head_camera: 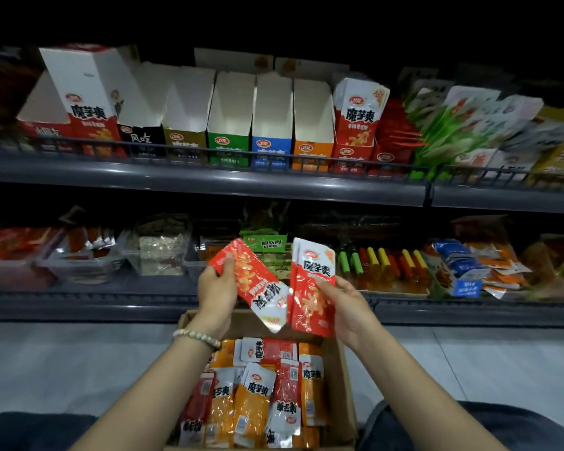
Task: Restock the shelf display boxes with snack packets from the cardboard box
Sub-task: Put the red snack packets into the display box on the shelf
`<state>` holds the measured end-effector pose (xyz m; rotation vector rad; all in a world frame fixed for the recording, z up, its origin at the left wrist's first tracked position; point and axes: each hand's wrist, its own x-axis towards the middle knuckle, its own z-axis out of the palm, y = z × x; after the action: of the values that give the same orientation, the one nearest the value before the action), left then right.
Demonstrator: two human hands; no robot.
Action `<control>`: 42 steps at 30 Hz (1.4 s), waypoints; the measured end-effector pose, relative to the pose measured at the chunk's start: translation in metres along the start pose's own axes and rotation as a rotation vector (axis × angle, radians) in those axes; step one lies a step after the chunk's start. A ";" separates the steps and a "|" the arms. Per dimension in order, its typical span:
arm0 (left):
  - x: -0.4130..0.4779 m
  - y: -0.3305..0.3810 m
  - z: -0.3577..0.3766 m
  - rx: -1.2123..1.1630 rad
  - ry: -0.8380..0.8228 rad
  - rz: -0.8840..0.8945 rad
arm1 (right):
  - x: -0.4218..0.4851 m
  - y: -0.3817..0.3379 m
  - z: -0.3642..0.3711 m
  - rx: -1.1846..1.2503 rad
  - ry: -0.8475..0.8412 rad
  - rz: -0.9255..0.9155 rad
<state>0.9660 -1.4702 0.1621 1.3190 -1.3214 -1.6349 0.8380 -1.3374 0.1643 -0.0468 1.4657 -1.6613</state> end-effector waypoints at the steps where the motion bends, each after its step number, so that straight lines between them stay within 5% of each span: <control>1: 0.003 0.001 -0.004 -0.029 0.042 -0.014 | 0.001 -0.001 -0.002 0.022 0.011 0.009; 9: -0.012 0.003 -0.001 -0.382 -0.006 -0.145 | -0.002 0.003 0.007 0.098 -0.005 0.041; 18: -0.033 0.001 0.022 -0.383 -0.483 -0.211 | -0.003 0.001 0.007 0.133 0.029 0.007; 23: -0.039 0.000 0.027 -0.292 -0.553 -0.226 | -0.005 0.004 0.014 0.067 0.031 -0.068; 29: -0.043 0.002 0.040 0.118 -0.605 0.055 | -0.011 -0.001 0.024 -0.082 -0.001 -0.242; 37: -0.036 0.055 0.054 0.106 -0.702 0.370 | -0.015 -0.094 0.000 -0.422 -0.268 -0.616; 42: -0.029 0.103 0.073 0.125 -0.771 0.534 | -0.024 -0.176 0.004 -0.647 -0.437 -0.608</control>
<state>0.8942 -1.4513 0.2678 0.2916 -2.0220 -1.7261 0.7528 -1.3426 0.3206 -1.2338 1.6590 -1.4039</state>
